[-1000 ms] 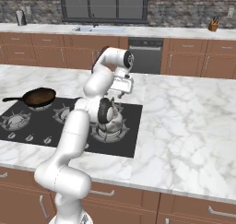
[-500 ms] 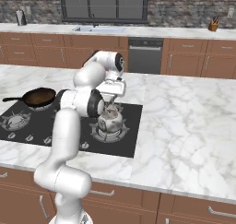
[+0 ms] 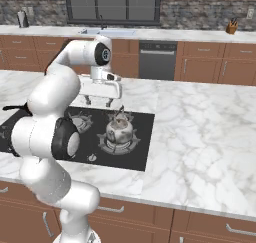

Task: Pick the kettle from the counter and place it on a stove burner. Then turn the burner on.

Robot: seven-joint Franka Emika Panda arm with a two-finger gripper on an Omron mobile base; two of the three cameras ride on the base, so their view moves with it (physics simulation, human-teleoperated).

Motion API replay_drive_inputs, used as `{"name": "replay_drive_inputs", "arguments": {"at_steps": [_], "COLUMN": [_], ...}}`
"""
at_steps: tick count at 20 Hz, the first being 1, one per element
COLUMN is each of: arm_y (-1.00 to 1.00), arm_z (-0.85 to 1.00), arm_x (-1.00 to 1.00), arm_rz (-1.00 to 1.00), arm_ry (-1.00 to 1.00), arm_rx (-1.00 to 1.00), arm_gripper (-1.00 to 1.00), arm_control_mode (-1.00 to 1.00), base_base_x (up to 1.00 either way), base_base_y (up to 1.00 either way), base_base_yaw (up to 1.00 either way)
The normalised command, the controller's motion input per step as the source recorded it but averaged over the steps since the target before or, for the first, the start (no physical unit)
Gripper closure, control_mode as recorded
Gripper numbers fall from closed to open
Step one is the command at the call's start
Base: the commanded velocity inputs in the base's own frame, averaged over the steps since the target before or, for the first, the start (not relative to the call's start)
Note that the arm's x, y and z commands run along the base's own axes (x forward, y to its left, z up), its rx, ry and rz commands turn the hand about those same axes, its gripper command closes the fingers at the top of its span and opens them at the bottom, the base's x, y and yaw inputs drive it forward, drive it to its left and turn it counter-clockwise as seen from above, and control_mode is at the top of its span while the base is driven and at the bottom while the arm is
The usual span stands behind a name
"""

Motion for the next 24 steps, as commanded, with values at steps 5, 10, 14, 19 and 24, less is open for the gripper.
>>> {"name": "replay_drive_inputs", "arguments": {"at_steps": [5, 10, 14, 19, 24], "arm_y": [0.0, 0.22, 0.34, 0.38, 0.07], "arm_z": [0.09, -0.23, -0.2, -0.29, -0.18], "arm_x": [-0.16, -0.16, -0.03, 0.02, 0.1], "arm_rz": [0.01, 0.0, 0.0, 0.01, 0.01], "arm_ry": [-0.12, -0.25, -0.33, -0.33, -0.09], "arm_rx": [0.0, 0.0, 0.0, 0.0, -0.01], "arm_gripper": [-1.0, -1.0, -1.0, -1.0, -1.0], "arm_control_mode": [-1.0, -1.0, -1.0, -1.0, -1.0], "base_base_x": [0.0, 0.0, 0.0, 0.0, 0.0], "base_base_y": [0.0, 0.0, 0.0, 0.0, 0.0], "base_base_yaw": [0.0, 0.0, 0.0, 0.0, 0.0]}}
